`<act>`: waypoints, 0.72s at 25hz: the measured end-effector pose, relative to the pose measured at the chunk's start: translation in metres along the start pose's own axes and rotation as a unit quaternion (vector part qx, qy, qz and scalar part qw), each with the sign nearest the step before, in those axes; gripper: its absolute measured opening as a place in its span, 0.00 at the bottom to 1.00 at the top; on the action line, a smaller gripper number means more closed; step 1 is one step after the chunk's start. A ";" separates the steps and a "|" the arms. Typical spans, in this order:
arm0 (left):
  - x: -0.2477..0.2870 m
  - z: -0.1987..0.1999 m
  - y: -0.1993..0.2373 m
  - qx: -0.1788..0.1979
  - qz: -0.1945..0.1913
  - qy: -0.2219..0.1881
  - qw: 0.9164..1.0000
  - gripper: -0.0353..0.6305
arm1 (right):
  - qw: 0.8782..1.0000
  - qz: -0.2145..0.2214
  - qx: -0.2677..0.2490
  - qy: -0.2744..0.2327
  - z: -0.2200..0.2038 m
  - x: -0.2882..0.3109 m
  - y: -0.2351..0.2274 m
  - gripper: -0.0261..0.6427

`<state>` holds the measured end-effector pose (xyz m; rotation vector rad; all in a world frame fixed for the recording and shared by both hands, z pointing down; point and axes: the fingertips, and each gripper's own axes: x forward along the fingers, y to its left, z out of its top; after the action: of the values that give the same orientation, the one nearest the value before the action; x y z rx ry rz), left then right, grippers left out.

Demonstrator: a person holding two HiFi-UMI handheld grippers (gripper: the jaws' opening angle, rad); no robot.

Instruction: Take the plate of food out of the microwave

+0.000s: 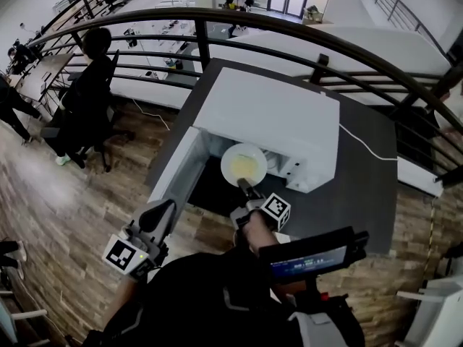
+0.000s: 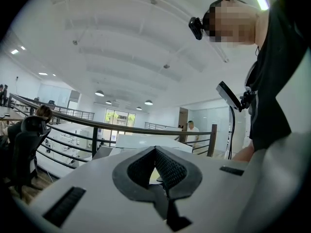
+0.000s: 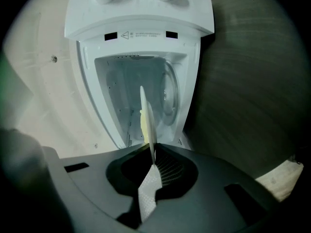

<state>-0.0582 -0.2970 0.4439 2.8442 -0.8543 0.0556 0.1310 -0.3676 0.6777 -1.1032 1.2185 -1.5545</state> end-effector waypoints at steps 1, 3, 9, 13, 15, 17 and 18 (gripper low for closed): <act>0.000 0.000 -0.001 -0.001 -0.004 0.000 1.000 0.06 | 1.000 0.002 0.000 0.000 -0.002 -0.004 0.003 0.06; 0.001 -0.001 -0.002 -0.002 -0.011 -0.002 1.000 0.06 | 1.000 0.007 0.000 -0.001 -0.006 -0.013 0.010 0.06; 0.002 0.003 -0.004 -0.004 -0.014 -0.014 1.000 0.06 | 1.000 0.013 -0.003 0.005 -0.017 -0.037 0.023 0.06; 0.001 0.007 -0.007 -0.001 -0.017 -0.026 1.000 0.06 | 1.000 0.018 -0.012 0.010 -0.023 -0.051 0.028 0.06; 0.001 0.006 -0.008 -0.002 -0.025 -0.023 0.999 0.06 | 1.000 0.017 -0.018 0.011 -0.026 -0.056 0.029 0.06; 0.001 0.004 -0.006 -0.004 -0.032 -0.020 0.999 0.06 | 1.000 0.018 -0.017 0.009 -0.030 -0.056 0.030 0.06; 0.001 0.003 -0.005 -0.005 -0.035 -0.019 0.999 0.06 | 1.000 0.019 -0.016 0.008 -0.032 -0.056 0.031 0.06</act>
<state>-0.0545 -0.2947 0.4399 2.8717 -0.7583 -0.0107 0.1175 -0.3117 0.6356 -1.0840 1.2719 -1.5226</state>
